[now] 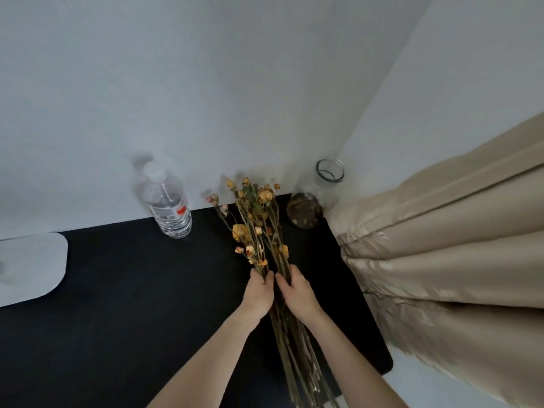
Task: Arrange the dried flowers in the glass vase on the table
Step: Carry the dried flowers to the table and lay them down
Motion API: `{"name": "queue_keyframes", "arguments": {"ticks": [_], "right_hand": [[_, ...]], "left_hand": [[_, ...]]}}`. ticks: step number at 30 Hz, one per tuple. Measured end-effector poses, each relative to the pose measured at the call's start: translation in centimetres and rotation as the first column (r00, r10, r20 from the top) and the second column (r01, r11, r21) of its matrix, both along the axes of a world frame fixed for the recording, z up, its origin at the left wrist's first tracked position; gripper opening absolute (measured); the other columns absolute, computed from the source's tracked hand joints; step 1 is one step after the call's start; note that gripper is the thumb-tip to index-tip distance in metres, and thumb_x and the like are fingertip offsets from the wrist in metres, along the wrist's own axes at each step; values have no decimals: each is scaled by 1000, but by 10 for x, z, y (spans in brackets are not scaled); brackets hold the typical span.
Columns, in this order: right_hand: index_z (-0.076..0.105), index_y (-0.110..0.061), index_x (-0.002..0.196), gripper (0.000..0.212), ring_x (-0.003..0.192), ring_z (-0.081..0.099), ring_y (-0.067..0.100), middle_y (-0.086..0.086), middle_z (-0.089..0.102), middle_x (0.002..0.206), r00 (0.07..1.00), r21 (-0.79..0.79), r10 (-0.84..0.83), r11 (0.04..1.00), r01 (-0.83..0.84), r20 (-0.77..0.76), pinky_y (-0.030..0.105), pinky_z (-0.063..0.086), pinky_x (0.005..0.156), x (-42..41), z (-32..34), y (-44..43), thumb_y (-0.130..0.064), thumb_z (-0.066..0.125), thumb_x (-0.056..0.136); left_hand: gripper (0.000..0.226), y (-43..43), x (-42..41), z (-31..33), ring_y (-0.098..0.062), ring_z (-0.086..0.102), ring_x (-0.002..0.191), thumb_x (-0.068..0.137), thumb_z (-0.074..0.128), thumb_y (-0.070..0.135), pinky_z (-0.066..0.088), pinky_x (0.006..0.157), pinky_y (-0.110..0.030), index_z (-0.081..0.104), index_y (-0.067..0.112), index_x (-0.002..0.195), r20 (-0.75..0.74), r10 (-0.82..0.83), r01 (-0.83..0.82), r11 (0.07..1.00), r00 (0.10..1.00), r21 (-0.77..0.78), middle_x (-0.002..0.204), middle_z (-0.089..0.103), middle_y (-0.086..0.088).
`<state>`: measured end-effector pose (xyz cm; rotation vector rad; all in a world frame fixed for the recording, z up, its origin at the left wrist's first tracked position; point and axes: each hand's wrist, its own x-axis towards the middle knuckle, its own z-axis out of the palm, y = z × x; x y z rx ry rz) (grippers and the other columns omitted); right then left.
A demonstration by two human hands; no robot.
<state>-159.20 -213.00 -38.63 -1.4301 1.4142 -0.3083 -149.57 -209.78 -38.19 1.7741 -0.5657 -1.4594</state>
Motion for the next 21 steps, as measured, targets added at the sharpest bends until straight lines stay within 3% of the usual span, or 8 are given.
{"name": "queue_keyframes", "arguments": {"ticks": [5,8,12,15,21], "right_hand": [[54,-8,118,26,108,58,18,8,61,115,996,-6,72,997,-72,-58,32,47,97,1,-9,-6,-21,46,97],[52,-5,118,31,106,57,20,11,57,117,983,-29,117,992,-123,-143,36,48,96,1,-15,-6,-25,47,96],[50,-6,118,33,103,56,18,9,53,115,959,-90,163,978,-188,-230,30,49,91,-3,-21,-4,-30,48,95],[50,-10,120,34,104,54,14,7,53,115,957,-143,178,966,-213,-229,26,46,91,-5,-26,1,-32,50,94],[50,-19,127,41,112,51,9,0,54,120,982,-233,121,960,-152,-143,30,43,101,-7,-33,6,-37,55,90]], "left_hand": [[42,-3,7,-20,-27,53,112,98,36,33,44,97,-37,41,4,129,265,-199,176,979,943,108,128,50,-16],[46,1,11,-28,-27,56,105,98,28,43,46,91,-38,44,8,123,370,-353,291,932,859,215,122,51,-14],[51,8,16,-32,-25,60,97,96,21,52,48,78,-37,46,13,116,535,-495,400,869,685,291,112,57,-8],[55,12,19,-35,-24,63,90,94,16,56,46,71,-35,49,14,109,633,-506,425,857,586,291,101,63,-6],[69,23,36,-48,-17,56,63,90,8,62,42,60,-31,59,17,74,714,-379,370,912,589,178,70,58,2]]}}
